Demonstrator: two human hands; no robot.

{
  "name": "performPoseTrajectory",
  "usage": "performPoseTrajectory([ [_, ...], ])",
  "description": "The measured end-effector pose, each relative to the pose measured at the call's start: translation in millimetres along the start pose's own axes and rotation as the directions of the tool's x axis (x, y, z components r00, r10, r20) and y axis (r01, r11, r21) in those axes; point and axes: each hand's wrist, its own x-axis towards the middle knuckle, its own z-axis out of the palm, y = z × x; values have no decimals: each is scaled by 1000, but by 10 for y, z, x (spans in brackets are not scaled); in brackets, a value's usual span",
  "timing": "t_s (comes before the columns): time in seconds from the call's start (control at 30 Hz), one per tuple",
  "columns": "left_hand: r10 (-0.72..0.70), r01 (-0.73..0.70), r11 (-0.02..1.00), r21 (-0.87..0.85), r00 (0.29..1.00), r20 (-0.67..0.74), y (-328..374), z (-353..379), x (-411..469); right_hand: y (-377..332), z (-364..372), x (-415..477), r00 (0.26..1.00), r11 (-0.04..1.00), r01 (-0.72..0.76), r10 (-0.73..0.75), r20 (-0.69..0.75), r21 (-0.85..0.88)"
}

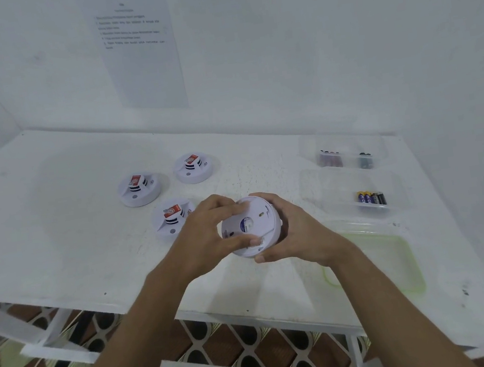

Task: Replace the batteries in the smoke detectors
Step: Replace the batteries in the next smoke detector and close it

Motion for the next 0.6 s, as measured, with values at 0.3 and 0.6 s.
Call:
performPoseTrajectory([
  [0.3, 79, -85, 992, 95, 995, 65, 24, -15, -14, -64, -41, 5, 1000, 999, 21, -22, 21, 43],
  [0.6, 175, -196, 970, 146, 974, 146, 39, -73, -18, -98, -78, -14, 998, 998, 1, -5, 65, 56],
])
